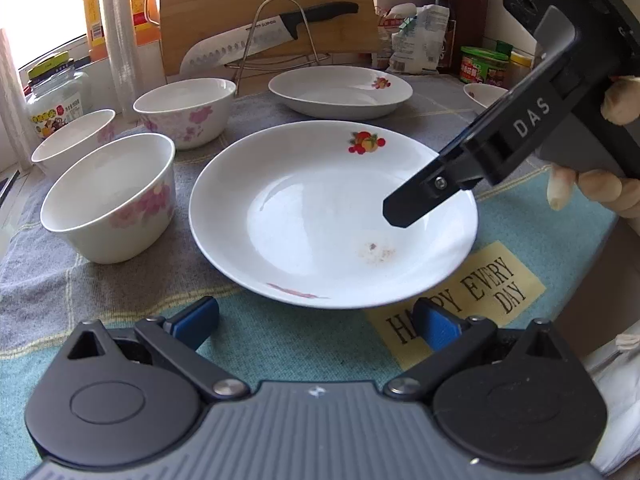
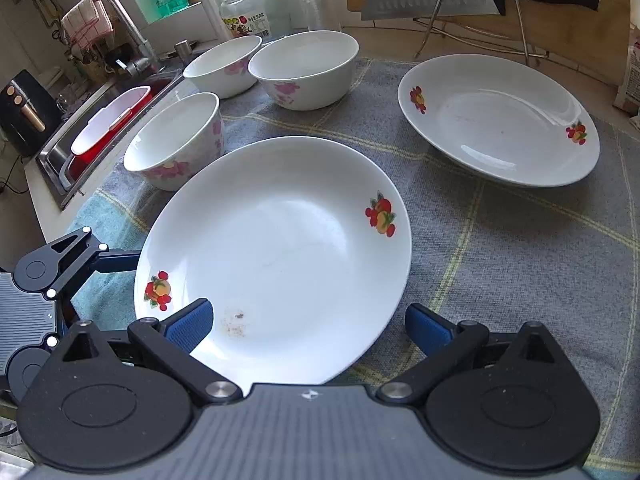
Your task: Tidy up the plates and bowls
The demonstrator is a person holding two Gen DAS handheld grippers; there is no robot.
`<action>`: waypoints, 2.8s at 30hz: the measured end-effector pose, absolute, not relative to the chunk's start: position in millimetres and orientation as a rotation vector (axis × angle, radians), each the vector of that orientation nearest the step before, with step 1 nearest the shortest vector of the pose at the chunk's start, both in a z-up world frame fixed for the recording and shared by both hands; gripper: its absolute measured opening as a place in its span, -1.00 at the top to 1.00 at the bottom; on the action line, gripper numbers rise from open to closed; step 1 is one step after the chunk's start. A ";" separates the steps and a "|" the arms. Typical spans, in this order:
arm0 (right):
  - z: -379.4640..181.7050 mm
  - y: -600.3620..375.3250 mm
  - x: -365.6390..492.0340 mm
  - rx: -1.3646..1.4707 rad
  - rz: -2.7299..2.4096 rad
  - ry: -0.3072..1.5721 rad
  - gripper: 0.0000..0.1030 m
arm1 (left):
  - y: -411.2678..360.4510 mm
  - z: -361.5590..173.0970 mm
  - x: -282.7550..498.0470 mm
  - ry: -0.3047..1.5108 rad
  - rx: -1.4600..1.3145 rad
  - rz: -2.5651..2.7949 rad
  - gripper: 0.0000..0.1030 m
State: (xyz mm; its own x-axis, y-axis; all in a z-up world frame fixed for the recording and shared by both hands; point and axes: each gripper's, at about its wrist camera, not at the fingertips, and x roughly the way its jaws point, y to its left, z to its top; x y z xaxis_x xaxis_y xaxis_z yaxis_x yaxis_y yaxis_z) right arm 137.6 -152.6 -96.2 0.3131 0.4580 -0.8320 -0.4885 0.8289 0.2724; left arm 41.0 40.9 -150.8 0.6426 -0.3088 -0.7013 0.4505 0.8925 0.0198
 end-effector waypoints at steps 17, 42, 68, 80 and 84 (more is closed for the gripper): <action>-103.2 -136.8 169.2 -0.069 0.673 1.080 -1.00 | 38.6 -154.1 53.2 0.737 0.200 -0.483 -1.00; -101.6 -115.3 216.3 -0.161 0.900 1.113 -1.00 | 38.4 -153.1 55.5 0.738 0.221 -0.524 -1.00; -94.3 -118.3 225.5 -0.097 0.951 1.227 -1.00 | 32.2 -150.0 56.1 0.758 0.266 -0.521 -0.99; -79.2 -136.7 215.4 -0.082 0.948 1.196 -1.00 | 19.4 -134.6 51.7 0.747 0.282 -0.532 -0.99; -74.2 -145.9 211.8 -0.079 0.942 1.185 -1.00 | 11.9 -131.0 50.0 0.743 0.281 -0.541 -0.99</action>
